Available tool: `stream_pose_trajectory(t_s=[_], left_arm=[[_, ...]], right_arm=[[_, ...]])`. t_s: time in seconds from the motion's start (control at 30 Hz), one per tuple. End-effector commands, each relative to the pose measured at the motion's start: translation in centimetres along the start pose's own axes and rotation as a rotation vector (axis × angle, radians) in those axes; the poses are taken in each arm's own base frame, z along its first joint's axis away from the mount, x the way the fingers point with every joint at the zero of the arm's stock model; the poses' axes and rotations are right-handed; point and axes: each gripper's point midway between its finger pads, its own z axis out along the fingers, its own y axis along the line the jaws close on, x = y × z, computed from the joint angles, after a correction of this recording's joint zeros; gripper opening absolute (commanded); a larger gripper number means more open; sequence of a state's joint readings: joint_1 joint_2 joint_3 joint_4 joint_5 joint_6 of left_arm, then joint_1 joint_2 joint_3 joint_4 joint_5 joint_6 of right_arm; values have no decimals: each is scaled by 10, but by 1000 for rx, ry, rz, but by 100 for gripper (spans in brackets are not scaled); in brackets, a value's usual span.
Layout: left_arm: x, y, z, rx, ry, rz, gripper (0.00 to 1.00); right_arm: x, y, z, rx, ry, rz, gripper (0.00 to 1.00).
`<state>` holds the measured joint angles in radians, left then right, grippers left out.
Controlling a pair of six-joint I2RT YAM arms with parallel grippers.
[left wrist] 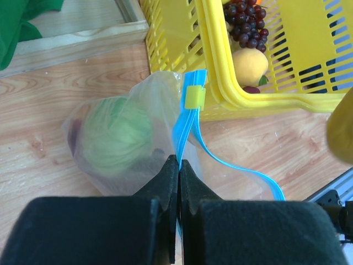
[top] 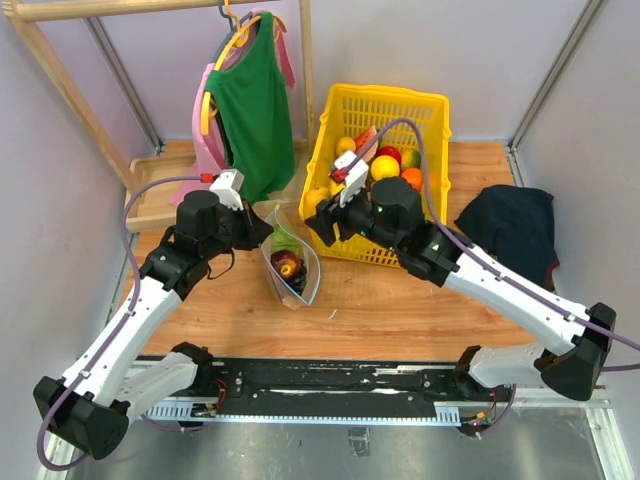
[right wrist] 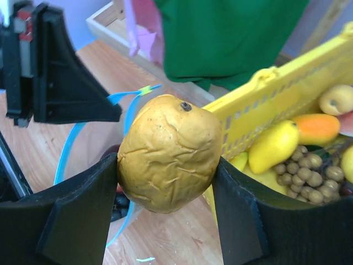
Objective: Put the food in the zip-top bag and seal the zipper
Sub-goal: Place the fake fruit in the zipper food storage bag.
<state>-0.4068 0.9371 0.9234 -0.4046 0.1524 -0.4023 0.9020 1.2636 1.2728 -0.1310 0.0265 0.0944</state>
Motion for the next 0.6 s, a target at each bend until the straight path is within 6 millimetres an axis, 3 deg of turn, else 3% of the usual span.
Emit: stream_pose_trajectory(t_s=[0.0, 0.33, 0.57], left_arm=[[-19, -10, -3, 49, -72, 3, 0], [-18, -7, -2, 37, -70, -1, 0], [-19, -4, -2, 26, -72, -3, 0]], right_arm=[[6, 30, 12, -88, -27, -91, 35], [26, 84, 39, -245, -72, -172, 37], [51, 104, 51, -313, -6, -174, 37]])
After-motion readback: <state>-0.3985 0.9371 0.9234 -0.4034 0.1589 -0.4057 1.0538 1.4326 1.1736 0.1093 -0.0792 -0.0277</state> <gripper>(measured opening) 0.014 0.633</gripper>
